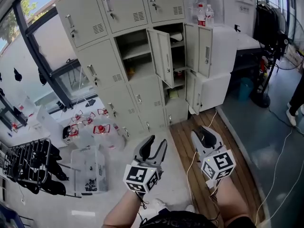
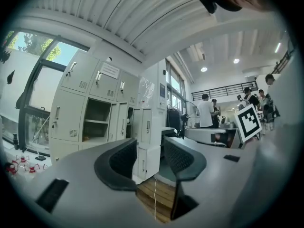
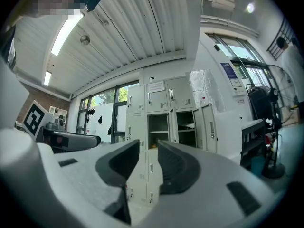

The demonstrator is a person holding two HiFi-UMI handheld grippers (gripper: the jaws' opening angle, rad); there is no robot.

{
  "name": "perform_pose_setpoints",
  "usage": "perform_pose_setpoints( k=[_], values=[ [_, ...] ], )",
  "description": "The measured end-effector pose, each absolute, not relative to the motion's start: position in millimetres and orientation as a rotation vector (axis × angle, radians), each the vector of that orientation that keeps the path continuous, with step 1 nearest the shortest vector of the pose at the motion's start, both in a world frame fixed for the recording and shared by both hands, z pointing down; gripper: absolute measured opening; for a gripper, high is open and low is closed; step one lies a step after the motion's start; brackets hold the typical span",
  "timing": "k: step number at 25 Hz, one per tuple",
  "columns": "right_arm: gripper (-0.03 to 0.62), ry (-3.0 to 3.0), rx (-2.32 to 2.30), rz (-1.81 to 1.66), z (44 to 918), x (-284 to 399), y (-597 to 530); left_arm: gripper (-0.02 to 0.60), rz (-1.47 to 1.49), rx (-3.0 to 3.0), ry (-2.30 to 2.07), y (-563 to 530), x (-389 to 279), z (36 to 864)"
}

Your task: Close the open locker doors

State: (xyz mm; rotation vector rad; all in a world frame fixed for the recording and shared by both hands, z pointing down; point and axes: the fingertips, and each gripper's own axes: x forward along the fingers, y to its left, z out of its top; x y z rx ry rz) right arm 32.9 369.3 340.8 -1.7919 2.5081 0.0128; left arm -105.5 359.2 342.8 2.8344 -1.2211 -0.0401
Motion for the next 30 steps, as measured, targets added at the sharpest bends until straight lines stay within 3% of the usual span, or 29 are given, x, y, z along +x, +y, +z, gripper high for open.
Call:
perform_pose_setpoints(
  k=[3, 10, 23, 30],
  values=[
    [0.141, 2.498, -1.807, 0.006, 341, 17, 353, 0.215, -0.038, 2.859, -1.177, 342, -117, 343],
    [0.155, 2.429, -1.857, 0.008, 336, -14, 319, 0.275, -0.016, 2.906, -1.094, 308, -150, 347],
    [0.161, 2.432, -1.831, 0.023, 325, -58, 281, 0.302, -0.016, 2.9, -1.118, 282, -203, 348],
    [0.161, 2.424, -1.816, 0.008, 325, -48, 252, 0.302, -0.001, 2.887, -1.151, 256, -199, 350]
  ],
)
